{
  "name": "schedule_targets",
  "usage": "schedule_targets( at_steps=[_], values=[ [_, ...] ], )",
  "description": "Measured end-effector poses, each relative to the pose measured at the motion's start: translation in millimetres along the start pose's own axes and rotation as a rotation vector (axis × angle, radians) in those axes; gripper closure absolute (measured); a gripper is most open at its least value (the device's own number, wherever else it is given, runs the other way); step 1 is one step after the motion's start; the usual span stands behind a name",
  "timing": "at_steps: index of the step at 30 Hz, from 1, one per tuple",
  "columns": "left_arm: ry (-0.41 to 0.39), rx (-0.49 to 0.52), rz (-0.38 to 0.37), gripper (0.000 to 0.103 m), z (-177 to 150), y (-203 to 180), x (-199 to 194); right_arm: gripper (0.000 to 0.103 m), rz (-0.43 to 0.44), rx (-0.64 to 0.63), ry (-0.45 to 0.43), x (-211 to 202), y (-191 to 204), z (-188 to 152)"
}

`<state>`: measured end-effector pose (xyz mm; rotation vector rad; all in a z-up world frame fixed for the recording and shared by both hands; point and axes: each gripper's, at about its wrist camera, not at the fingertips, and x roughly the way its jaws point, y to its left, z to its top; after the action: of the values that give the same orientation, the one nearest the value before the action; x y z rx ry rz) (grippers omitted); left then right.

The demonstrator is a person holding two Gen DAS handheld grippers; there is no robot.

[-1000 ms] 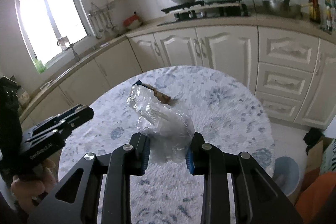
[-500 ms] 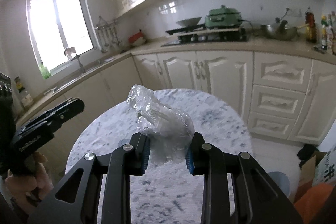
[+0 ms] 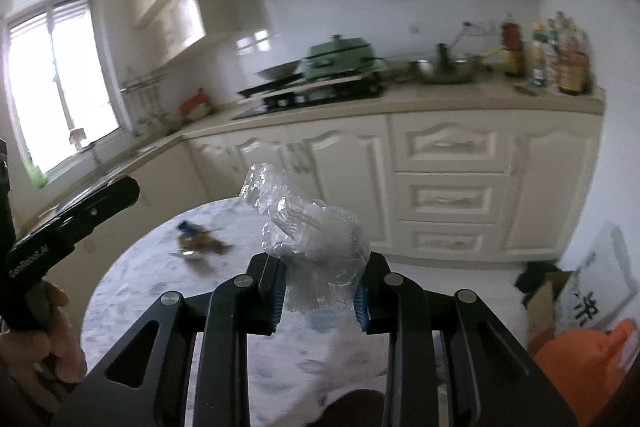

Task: Collect trash
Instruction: 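Lift the clear bag with the right gripper while the left gripper grasps the yellow packet, then carry both items to the blue bin and open both grippers over it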

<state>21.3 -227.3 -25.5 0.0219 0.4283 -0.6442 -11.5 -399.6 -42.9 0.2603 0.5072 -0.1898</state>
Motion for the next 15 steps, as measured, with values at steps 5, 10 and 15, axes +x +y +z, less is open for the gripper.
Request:
schedule_targets(
  at_steps=[5, 10, 15],
  values=[
    [0.062, 0.028, -0.072, 0.072, 9.0, -21.0, 53.0, 0.075, -0.084, 0.064, 0.013, 0.0, -53.6, -5.5],
    [0.154, 0.053, -0.151, 0.072, 13.8, -42.6, 120.5, 0.075, -0.154, 0.137, 0.048, 14.0, -106.4, -16.0],
    [0.274, 0.091, -0.211, 0.072, 18.9, -64.5, 201.4, 0.075, -0.206, 0.227, 0.104, 37.2, -167.0, -37.8]
  ],
)
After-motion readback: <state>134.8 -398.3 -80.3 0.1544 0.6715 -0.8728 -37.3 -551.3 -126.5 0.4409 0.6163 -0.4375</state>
